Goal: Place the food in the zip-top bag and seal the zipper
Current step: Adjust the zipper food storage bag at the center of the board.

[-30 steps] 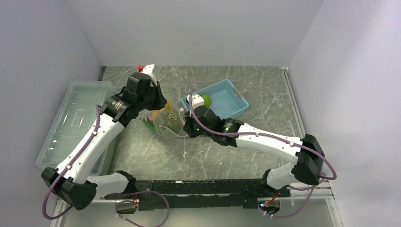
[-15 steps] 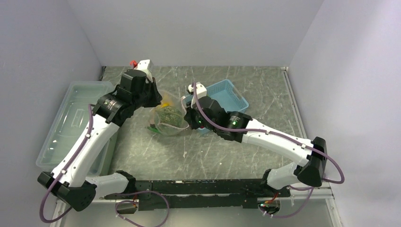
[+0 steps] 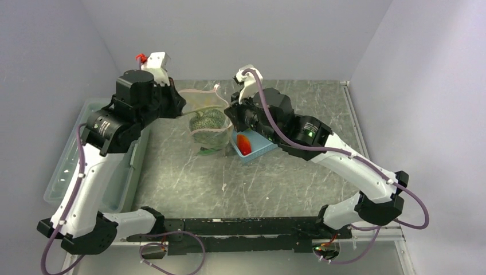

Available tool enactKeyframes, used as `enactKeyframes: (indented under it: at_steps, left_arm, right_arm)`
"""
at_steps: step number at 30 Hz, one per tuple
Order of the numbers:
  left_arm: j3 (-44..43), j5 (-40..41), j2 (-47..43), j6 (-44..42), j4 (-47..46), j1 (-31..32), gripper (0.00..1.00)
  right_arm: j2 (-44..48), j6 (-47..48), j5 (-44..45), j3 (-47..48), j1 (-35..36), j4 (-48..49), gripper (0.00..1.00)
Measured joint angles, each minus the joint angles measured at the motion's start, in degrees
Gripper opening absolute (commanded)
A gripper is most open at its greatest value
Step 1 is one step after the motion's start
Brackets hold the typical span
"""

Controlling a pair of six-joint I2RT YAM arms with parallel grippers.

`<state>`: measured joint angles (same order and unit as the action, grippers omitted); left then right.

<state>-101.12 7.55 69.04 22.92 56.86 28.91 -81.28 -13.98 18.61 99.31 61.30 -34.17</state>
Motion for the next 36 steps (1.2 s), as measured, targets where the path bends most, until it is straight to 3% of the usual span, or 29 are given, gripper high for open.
enactKeyframes:
  at_steps: [3,9,13,18,22,26,29,31,34,36]
  left_arm:
    - [0.66,0.31,-1.25,-0.76,-0.87,0.0,0.0]
    - [15.8,-0.2,0.15,-0.57,-1.38,-0.24,0.0]
    - [13.31,-0.13,5.86,-1.29,0.33,-0.37,0.0]
    - [3.58,0.42,1.99,-2.27,-1.09,-0.37,0.0]
    - [12.07,-0.22,-3.41,-1.57,-4.44,-0.52,0.0]
    - [15.69,-1.18,3.19,-1.01,-2.43,-1.03,0.0]
    - [10.51,-1.29,10.54,-1.51,0.79,-1.31,0.0]
    - [1.73,-1.16,12.59,-2.58,4.02,-1.33,0.0]
    - [-10.6,-0.59,12.26,-3.34,4.61,-1.33,0.0]
    - [-12.48,-0.33,8.94,-3.54,1.92,-1.33,0.0]
  right_arm:
    - [0.5,1.07,-1.03,-0.76,-0.66,1.68,0.0]
    - [-8.22,1.07,-4.2,-5.4,-5.27,1.7,0.0]
    - [-9.6,1.16,-4.26,-8.04,-7.02,-1.53,0.0]
    - [-2.23,1.09,-4.37,-7.65,-6.88,2.14,0.0]
    - [-1.62,0.42,-5.77,-8.26,-6.97,6.45,0.0]
    - [-7.08,0.2,-6.93,-9.55,-7.19,5.9,0.0]
    - [-9.14,0.72,-7.19,-8.26,-7.34,2.8,0.0]
    - [-9.25,1.33,-7.21,-3.45,-7.48,-0.02,0.0]
    - [-8.76,2.05,-7.26,4.44,-7.54,0.09,0.0]
    - [-7.19,2.16,-7.39,6.49,-7.54,2.1,0.0]
